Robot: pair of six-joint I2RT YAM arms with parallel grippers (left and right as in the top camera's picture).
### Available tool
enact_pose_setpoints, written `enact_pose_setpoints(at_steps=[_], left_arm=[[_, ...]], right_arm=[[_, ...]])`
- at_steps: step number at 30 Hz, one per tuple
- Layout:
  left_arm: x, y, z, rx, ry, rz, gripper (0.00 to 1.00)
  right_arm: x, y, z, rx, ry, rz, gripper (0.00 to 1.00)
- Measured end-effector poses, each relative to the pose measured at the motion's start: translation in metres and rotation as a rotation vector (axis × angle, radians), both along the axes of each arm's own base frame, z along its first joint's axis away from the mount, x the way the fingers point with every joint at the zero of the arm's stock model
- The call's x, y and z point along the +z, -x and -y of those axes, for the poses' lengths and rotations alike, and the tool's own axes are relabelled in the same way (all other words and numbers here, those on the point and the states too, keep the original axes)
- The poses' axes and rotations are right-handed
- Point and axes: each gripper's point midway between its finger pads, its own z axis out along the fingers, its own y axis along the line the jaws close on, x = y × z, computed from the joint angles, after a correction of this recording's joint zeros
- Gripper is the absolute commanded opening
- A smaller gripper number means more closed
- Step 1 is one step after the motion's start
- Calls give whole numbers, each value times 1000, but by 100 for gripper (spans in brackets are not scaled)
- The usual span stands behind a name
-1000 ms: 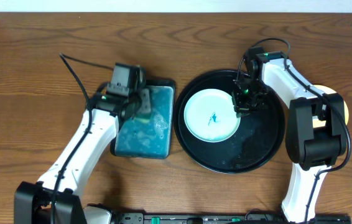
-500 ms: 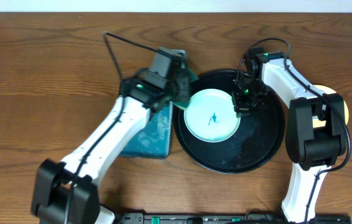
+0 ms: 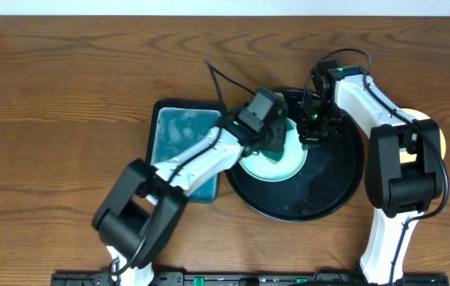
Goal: Clean dirty plates on tray and stack at the side
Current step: 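Scrub the pale green plate with the sponge in the left gripper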
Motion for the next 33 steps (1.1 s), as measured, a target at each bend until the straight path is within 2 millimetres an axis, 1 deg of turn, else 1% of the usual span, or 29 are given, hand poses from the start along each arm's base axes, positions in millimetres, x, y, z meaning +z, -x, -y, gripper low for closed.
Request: enact_pose_setpoints(at_steps=[4, 6, 9, 12, 16, 21, 25, 28, 29, 30, 31, 33], left_arm=[[-16, 10, 12, -29, -7, -24, 8], [-26, 13, 14, -33, -18, -41, 8], [-44, 17, 8, -29, -56, -80, 8], [-45, 18, 1, -13, -102, -92, 8], [-48, 17, -15, 22, -187, -97, 8], [-48, 10, -32, 59, -216, -110, 7], [-41, -3, -47, 100, -211, -102, 7], [-28, -14, -54, 129, -188, -62, 8], [-19, -18, -53, 134, -171, -41, 8], [0, -24, -50, 138, -132, 3, 8], [13, -27, -46, 135, -100, 30, 8], [33, -29, -39, 128, -49, 65, 8]], right_arm=[[0, 0, 0, 0, 0, 0, 1], [0, 0, 0, 0, 0, 0, 1], [0, 0, 0, 0, 1, -1, 1], [-1, 1, 0, 0, 2, -2, 1], [-1, 1, -3, 5, -5, -1, 1], [-1, 1, -7, 15, -7, 3, 1], [-1, 1, -7, 14, -8, 1, 1], [-1, 2, -6, 15, -5, -2, 1], [-1, 2, -6, 15, -4, -2, 1], [-1, 2, -6, 15, -4, -2, 1], [0, 2, -6, 15, -4, -2, 1], [-1, 2, -6, 15, -4, -3, 1]])
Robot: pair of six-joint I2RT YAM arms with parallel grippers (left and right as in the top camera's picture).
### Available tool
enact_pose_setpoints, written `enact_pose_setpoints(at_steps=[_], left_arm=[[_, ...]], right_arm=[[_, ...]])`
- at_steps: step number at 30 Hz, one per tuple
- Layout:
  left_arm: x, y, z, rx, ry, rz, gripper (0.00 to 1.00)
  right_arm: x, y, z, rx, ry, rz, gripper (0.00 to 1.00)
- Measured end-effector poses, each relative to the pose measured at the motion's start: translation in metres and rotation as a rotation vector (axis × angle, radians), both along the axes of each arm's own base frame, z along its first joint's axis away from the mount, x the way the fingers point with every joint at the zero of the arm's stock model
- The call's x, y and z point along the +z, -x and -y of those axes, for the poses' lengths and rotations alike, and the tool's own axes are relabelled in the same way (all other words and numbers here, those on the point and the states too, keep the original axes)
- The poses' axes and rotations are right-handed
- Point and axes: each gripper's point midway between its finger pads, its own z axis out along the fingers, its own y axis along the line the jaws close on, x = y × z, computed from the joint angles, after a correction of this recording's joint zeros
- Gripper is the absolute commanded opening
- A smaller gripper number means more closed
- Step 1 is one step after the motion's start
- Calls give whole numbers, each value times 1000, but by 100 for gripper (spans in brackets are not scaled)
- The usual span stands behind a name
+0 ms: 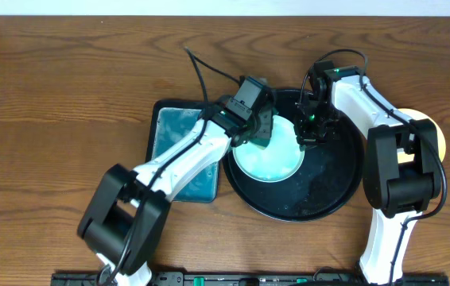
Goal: Clean dirty plates on tray and stack at the side
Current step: 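Scrub the pale green plate with the sponge in the left gripper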
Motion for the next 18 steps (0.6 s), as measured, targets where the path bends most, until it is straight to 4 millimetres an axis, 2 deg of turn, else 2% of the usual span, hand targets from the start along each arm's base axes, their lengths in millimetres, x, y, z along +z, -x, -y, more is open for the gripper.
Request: enact_pose_setpoints(at_steps=[2, 4, 8, 15, 18], left_arm=[[8, 1, 5, -7, 29, 8, 8], [5, 4, 10, -10, 42, -9, 8], [-18, 14, 19, -25, 24, -62, 8], [-67, 43, 40, -84, -38, -160, 8], [-74, 44, 32, -74, -73, -174, 8]], right_arm=[[0, 0, 0, 0, 0, 0, 1], [0, 0, 0, 0, 0, 0, 1], [0, 0, 0, 0, 1, -1, 1], [0, 1, 0, 0, 1, -3, 1], [0, 1, 0, 0, 1, -3, 1]])
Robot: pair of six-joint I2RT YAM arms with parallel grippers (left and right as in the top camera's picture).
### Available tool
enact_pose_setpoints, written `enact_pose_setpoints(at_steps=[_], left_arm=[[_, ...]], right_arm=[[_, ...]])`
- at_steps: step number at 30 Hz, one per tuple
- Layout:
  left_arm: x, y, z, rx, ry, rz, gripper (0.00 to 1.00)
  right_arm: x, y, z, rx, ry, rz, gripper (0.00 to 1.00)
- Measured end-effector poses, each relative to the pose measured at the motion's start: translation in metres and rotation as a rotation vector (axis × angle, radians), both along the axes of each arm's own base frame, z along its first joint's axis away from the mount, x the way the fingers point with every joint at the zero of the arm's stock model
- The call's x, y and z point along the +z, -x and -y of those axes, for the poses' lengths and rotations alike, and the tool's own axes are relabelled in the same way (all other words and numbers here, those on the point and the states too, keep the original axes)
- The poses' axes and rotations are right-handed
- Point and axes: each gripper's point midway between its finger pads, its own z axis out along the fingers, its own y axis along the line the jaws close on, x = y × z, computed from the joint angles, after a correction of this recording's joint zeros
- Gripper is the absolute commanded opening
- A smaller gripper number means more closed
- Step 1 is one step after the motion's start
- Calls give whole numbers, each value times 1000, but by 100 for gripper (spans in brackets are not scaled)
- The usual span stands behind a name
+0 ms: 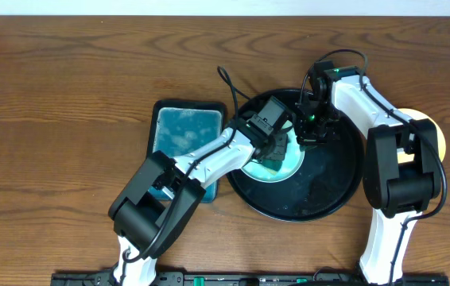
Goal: Clean dirty plates on tray and stack at the side
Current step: 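Scrub the pale green plate with the sponge in the left gripper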
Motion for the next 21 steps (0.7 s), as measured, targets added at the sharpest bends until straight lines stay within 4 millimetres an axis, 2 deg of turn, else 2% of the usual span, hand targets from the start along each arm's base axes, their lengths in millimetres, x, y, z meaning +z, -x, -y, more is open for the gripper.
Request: enact_pose_setpoints(at_steps=[6, 11, 12, 15, 16, 18, 21], left_arm=[[-4, -7, -25, 47, -76, -2, 7], [7, -20, -43, 61, -74, 15, 7], [12, -23, -46, 61, -66, 22, 8], [41, -26, -48, 40, -23, 63, 8], [52, -25, -48, 29, -13, 78, 8], [79, -20, -48, -1, 15, 116, 8], [104, -13, -58, -13, 19, 140, 8]], right_arm=[[0, 0, 0, 0, -1, 1, 1], [0, 0, 0, 0, 0, 0, 1], [0, 0, 0, 0, 0, -1, 2], [0, 0, 0, 1, 3, 0, 20], [0, 0, 1, 3, 4, 0, 23], [0, 0, 1, 1, 8, 1, 24], [-1, -2, 1, -2, 10, 10, 22]])
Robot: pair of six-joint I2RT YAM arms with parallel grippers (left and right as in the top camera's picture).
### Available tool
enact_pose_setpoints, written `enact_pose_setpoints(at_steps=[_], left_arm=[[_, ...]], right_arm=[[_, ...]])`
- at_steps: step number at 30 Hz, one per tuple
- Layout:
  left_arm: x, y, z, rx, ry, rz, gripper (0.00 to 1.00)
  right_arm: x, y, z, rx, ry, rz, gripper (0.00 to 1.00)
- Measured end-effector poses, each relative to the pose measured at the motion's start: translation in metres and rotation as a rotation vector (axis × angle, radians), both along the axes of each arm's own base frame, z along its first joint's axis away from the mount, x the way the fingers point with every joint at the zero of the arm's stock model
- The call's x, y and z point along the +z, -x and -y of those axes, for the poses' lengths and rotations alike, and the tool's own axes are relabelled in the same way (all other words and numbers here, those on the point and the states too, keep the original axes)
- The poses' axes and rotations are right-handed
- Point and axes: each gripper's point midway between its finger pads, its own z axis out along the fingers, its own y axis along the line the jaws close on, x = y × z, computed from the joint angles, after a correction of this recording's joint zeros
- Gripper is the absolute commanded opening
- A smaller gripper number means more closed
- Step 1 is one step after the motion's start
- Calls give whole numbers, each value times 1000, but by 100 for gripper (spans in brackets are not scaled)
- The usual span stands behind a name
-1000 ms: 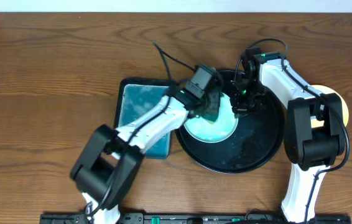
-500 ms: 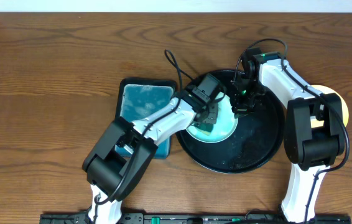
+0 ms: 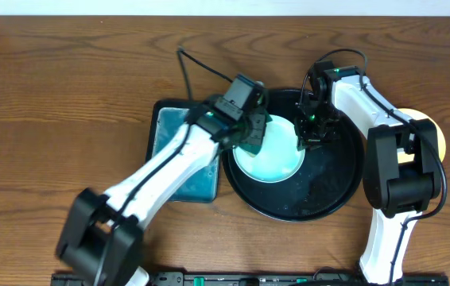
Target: Clean dirty plates on tray and stack at the side
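A light teal plate (image 3: 274,163) lies in the upper left part of the round black tray (image 3: 328,187). My left gripper (image 3: 250,137) is over the plate's upper left rim, shut on a dark green sponge (image 3: 248,145) that presses on the plate. My right gripper (image 3: 308,141) is at the plate's right rim and appears shut on it, pointing down from the far side. The fingertips of both grippers are partly hidden by the wrists.
A rectangular dark tray with a teal lining (image 3: 173,143) lies just left of the black tray, partly under my left arm. A yellow plate (image 3: 440,139) shows at the right, behind my right arm. Dark specks dot the black tray's lower half.
My left gripper with the sponge has moved from the plate's middle right to its upper left rim. The right gripper and the plate have stayed put.
The left gripper held the sponge on the plate's middle, then at its upper left rim, then on the middle right near the right gripper, and now at the upper left rim again. The right gripper stayed at the plate's right rim throughout.
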Motion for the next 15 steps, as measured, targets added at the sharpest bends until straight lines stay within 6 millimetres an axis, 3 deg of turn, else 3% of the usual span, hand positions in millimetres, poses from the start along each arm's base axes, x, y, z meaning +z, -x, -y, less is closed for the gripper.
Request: enact_pose_setpoints(at_steps=[2, 7, 11, 15], left_arm=[[5, 1, -16, 23, -16, -13, 8], [-7, -8, -61, 105, -74, -70, 8], [-21, -12, -92, 143, -117, -97, 8], [-43, -7, -111, 158, -152, -148, 9]], right_arm=[[-1, -4, -1, 0, -2, 16, 17], [-4, -14, -2, -3, -7, 58, 4], [-6, -12, -5, -2, -28, 65, 1], [-6, -12, -5, -8, -43, 75, 1]])
